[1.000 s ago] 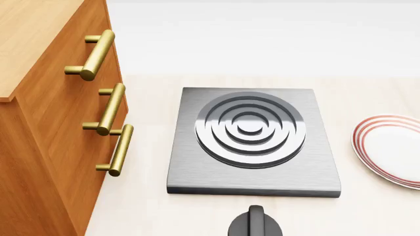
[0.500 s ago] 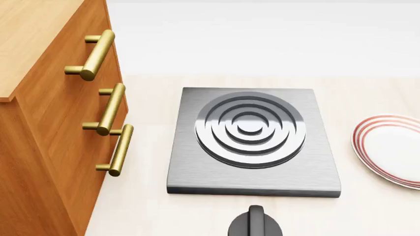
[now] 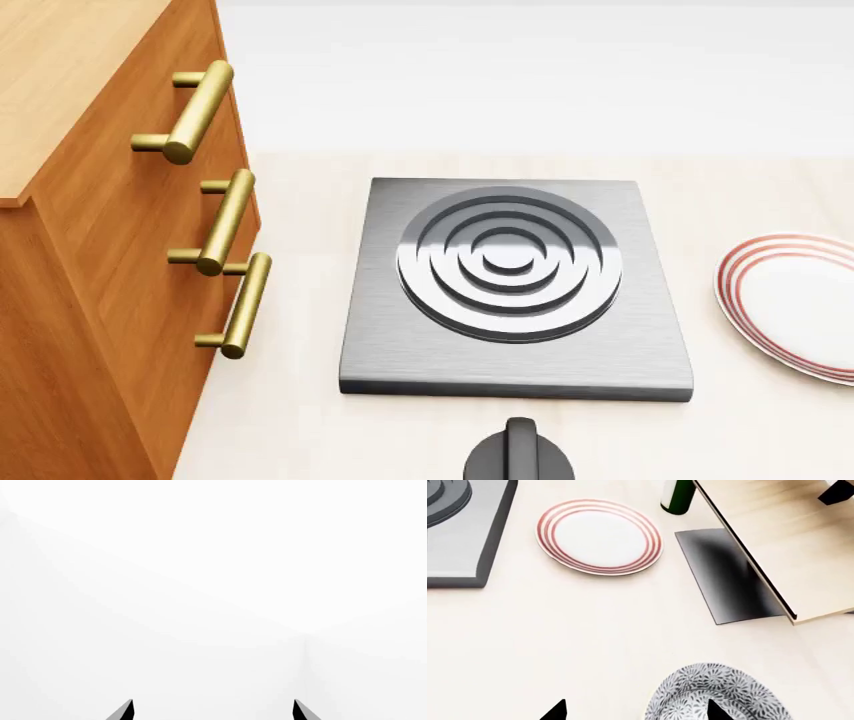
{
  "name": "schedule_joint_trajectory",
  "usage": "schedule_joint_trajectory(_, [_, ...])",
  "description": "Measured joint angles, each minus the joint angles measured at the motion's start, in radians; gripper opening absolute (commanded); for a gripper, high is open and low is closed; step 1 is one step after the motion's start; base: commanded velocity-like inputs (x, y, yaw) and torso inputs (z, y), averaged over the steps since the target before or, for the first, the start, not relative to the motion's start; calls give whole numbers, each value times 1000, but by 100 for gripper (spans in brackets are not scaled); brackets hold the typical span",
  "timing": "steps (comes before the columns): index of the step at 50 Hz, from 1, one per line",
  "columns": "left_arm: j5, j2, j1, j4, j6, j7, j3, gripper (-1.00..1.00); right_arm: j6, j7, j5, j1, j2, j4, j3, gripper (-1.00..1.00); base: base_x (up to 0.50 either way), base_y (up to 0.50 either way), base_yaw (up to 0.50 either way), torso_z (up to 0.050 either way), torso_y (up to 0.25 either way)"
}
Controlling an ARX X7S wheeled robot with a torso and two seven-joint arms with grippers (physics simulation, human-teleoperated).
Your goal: Put the bowl on the stove.
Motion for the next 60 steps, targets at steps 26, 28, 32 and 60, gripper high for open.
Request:
schedule_joint_trajectory(26, [-6,-15,-1,5,11,-11,0,100,-105,66,-78,29,-57,122,-110,100,0,0,0,0,0])
schedule_joint_trajectory(28, [-6,-16,-1,6,12,-11,1,100,-109,70,-84,28,-59,129,-115,100,0,0,0,0,0])
schedule_joint_trajectory(32, [-6,-17,1,8,14,-10,3,100,-119,76,-95,29,-65,148,-128,100,0,0,0,0,0])
schedule_joint_trajectory(60, [0,-25,8,11,26,-11,14,100,-172,86,-148,35,-108,231,-185,100,0,0,0,0,0])
